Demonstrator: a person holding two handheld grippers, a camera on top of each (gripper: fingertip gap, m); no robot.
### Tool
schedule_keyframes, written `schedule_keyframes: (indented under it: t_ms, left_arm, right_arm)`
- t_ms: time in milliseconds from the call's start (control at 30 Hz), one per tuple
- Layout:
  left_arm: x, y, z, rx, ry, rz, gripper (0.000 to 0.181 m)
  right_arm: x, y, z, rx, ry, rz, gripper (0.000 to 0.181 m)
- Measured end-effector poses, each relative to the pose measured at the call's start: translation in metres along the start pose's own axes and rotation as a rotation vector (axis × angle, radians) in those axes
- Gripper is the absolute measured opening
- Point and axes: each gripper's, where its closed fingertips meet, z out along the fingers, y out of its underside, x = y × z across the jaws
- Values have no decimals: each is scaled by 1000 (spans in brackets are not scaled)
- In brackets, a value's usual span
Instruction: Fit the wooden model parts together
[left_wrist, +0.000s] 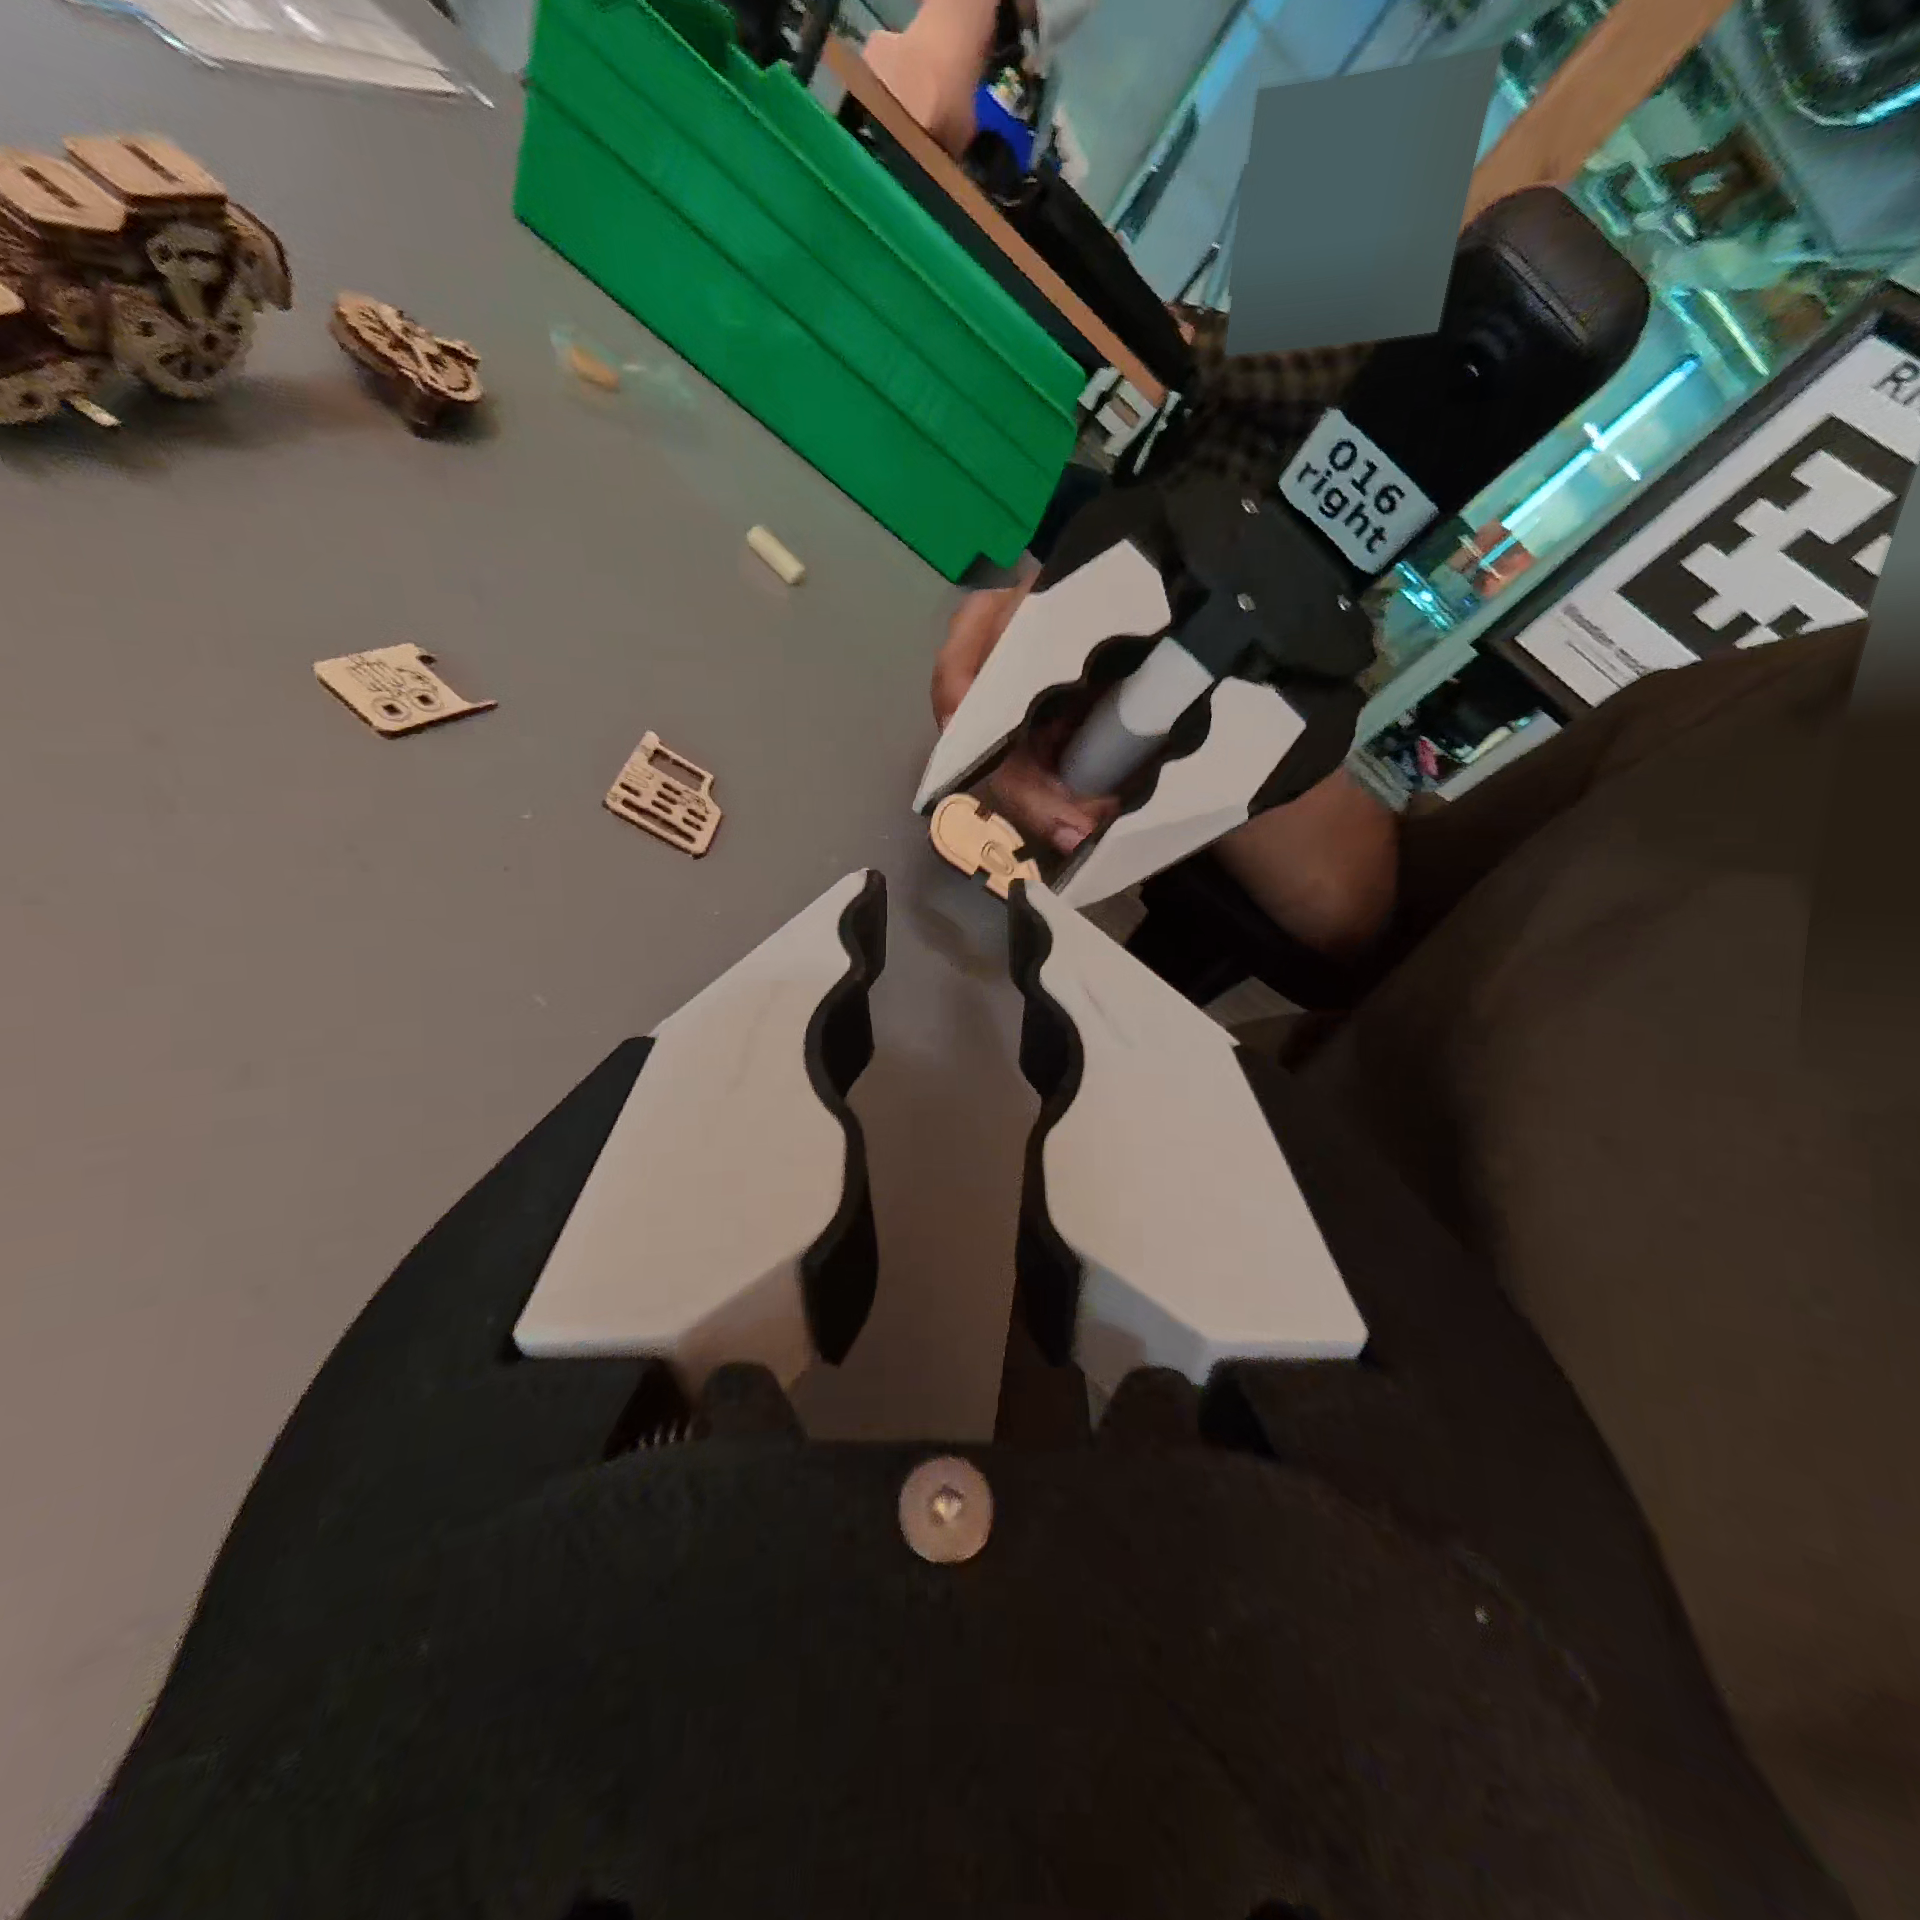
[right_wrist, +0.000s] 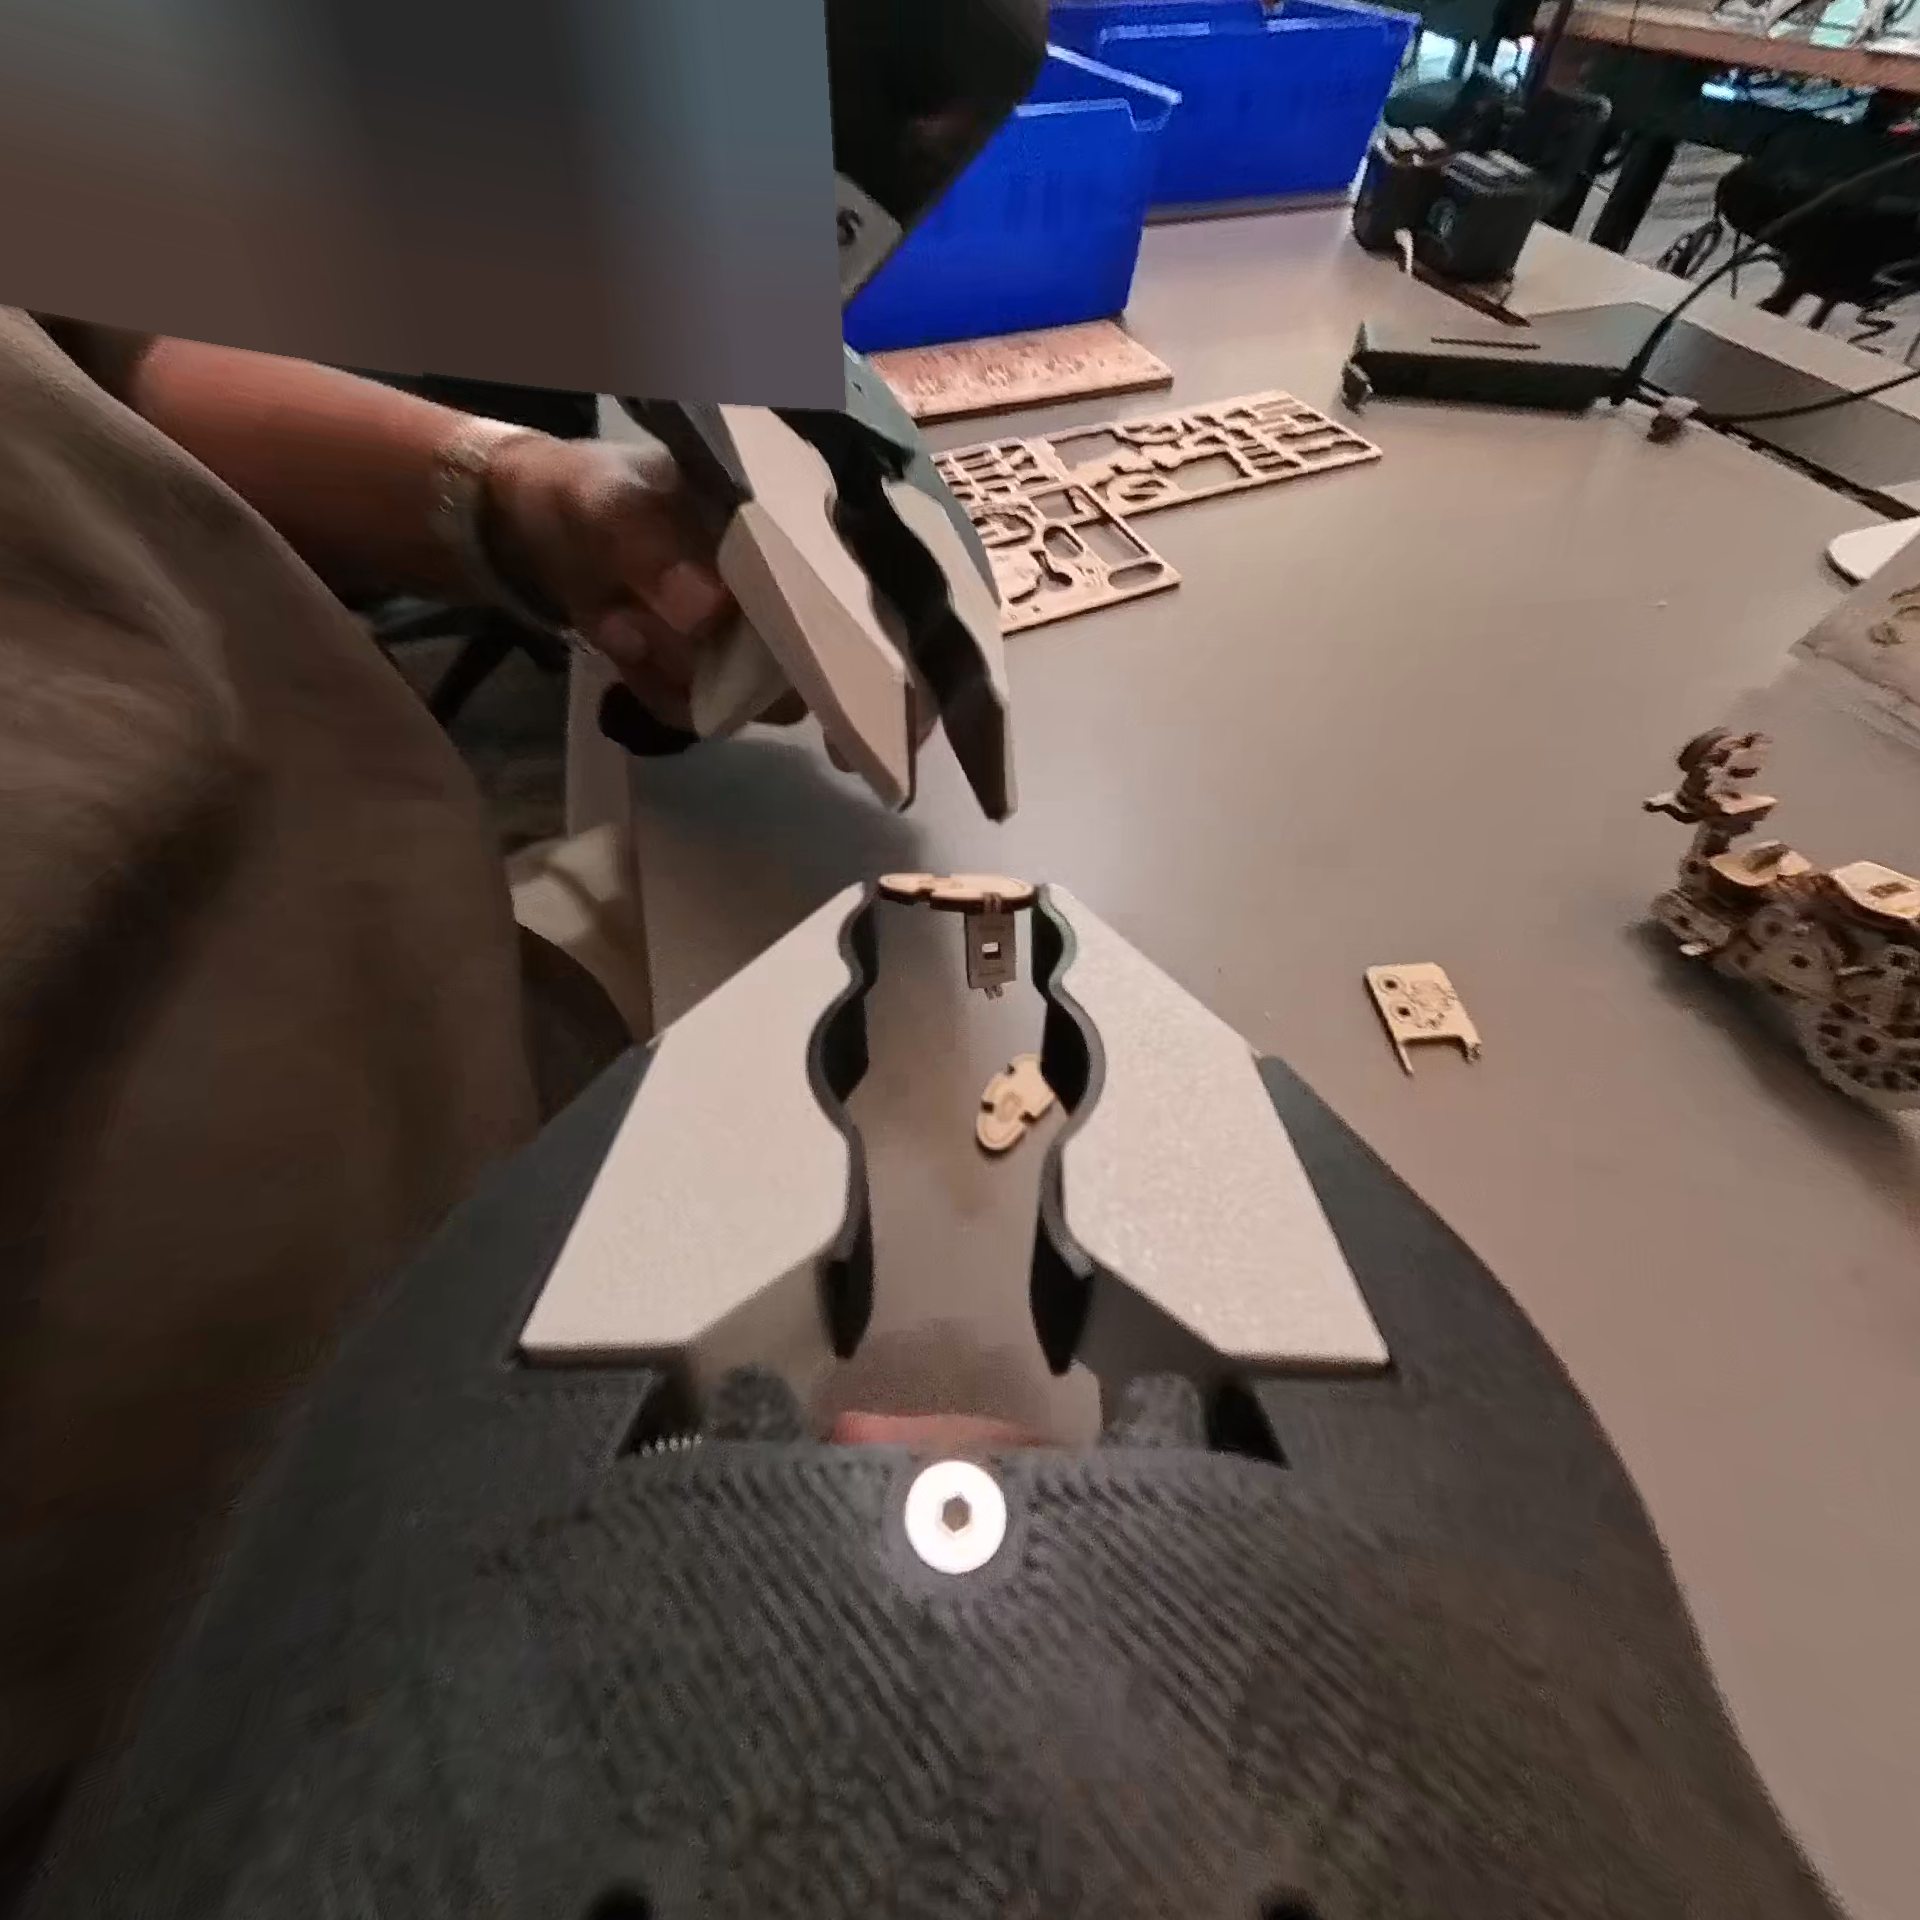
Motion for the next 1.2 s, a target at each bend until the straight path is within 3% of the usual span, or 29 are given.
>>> schedule_keyframes:
  t_ms: [133, 300, 433, 567, 700, 800, 1000, 1200]
  left_arm:
    - [-2, 1, 1, -29, -100, 126, 23]
    - [9, 19, 9, -117, -72, 319, 38]
    - [10, 20, 10, -110, -31, 243, 38]
    - [9, 2, 3, -8, 4, 119, 27]
    - [2, 1, -1, -22, -147, 412, 24]
    - [12, 10, 4, -40, -153, 584, 21]
    - [23, 1, 2, 36, -183, 711, 14]
    - [25, 5, 4, 23, -204, 785, 6]
  right_arm:
    - [4, 6, 3, -50, 37, 4, 27]
    - [-4, 6, 1, -51, -33, 64, 27]
    - [-7, 2, -1, -23, -85, 109, 27]
    - [-8, 4, -1, -39, -87, 108, 27]
    - [-10, 5, 0, -41, -117, 151, 27]
    - [-12, 1, -1, -17, -153, 221, 27]
    - [-16, -13, -4, 62, -254, 417, 27]
    - [-21, -24, -6, 122, -349, 554, 27]
